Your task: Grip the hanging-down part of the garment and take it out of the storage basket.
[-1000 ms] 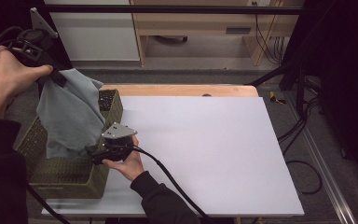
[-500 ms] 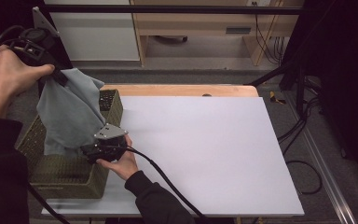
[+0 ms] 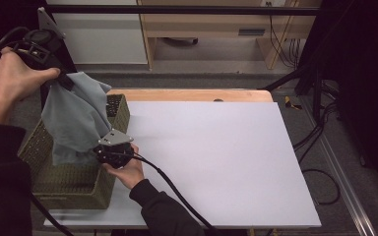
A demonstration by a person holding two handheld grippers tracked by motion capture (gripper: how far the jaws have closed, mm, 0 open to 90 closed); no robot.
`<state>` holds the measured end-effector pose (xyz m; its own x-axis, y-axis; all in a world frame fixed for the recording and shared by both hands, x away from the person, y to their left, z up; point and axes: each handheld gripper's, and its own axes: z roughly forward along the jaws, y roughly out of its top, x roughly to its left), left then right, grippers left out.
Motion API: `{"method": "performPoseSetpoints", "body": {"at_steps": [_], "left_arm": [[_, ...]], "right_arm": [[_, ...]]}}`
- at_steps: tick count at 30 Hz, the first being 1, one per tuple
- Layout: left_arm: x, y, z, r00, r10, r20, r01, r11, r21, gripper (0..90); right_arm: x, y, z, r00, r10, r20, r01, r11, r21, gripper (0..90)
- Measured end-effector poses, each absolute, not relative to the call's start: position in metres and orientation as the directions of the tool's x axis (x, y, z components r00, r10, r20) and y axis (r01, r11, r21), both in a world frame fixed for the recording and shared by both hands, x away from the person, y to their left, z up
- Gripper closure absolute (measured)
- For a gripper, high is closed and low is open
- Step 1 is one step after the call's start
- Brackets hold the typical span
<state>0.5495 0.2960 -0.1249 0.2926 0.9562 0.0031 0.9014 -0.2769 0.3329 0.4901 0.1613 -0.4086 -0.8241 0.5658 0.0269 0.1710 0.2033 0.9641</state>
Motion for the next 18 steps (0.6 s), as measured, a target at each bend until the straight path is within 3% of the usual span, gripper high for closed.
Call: {"method": "performPoseSetpoints", "body": {"at_steps": [2,4,18], "left_arm": [[0.549,0.297,-0.125,0.294,0.956,0.002,0.900,-0.278,0.335,83.8],[0.549,0.298,-0.125,0.293,0.956,0.001,0.900,-0.276,0.338,83.8],[0.546,0.304,-0.123,0.277,0.961,-0.006,0.898,-0.256,0.358,83.8]], "right_arm": [[0.492,0.159,-0.408,-0.821,0.570,0.036,0.182,0.201,0.963,82.5],[0.494,0.155,-0.407,-0.828,0.558,0.049,0.192,0.200,0.961,86.7],[0.494,0.125,-0.381,-0.852,0.519,0.066,0.169,0.153,0.974,87.8]]}}
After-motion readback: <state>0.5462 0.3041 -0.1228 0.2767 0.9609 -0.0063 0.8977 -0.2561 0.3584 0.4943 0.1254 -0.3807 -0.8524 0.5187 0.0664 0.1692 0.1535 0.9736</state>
